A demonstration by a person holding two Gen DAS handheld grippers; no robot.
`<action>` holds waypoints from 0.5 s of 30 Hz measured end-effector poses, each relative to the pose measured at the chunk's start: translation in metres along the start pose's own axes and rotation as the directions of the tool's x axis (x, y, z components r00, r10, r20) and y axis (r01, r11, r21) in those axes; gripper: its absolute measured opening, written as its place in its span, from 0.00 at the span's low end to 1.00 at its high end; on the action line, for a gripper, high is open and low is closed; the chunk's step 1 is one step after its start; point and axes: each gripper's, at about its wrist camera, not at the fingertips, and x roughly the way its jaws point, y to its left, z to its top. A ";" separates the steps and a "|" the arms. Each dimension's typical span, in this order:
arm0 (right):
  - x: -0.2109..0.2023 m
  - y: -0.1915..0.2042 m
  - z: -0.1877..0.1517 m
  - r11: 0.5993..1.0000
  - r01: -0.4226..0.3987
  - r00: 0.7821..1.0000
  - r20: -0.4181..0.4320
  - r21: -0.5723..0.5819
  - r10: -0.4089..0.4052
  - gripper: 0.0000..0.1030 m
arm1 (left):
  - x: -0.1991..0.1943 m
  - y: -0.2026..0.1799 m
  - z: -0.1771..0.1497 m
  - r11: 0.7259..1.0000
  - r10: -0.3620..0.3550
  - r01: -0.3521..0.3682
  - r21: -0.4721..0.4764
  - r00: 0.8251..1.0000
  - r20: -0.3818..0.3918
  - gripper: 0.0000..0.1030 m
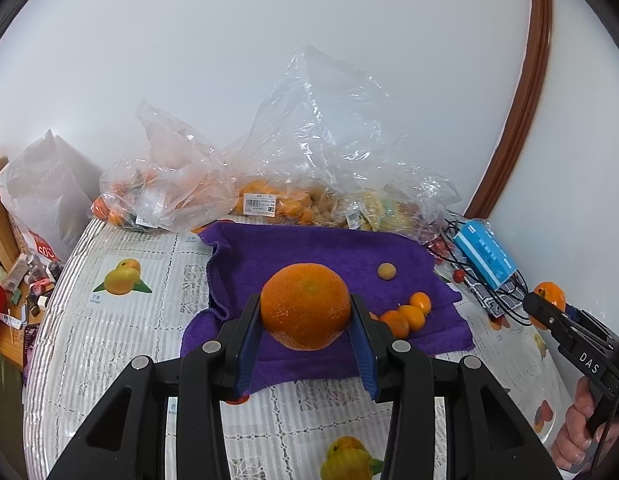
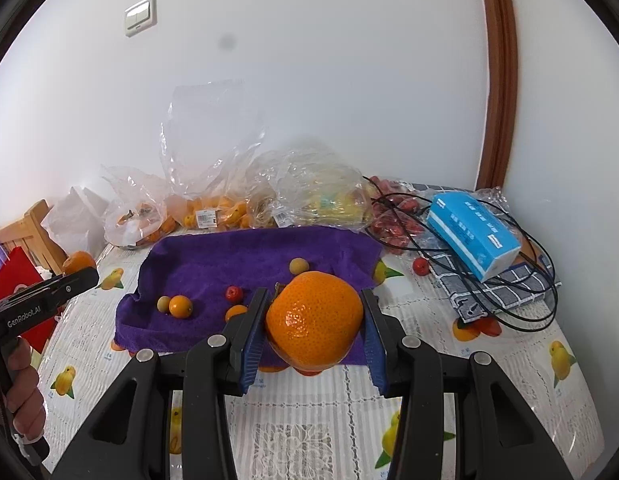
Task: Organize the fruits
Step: 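Lower the orange onto the towel among the other fruits with the right gripper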
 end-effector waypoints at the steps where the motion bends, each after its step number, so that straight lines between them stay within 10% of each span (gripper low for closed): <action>1: 0.004 0.001 0.001 1.000 -0.004 1.000 -0.003 -0.002 0.004 0.42 | 0.002 0.001 0.001 1.000 0.001 -0.001 -0.001 1.000 -0.001 0.39; 15: 0.043 0.018 0.010 0.999 -0.036 0.999 -0.027 -0.027 0.036 0.42 | 0.030 0.009 0.008 0.999 0.034 -0.034 -0.001 0.999 -0.012 0.39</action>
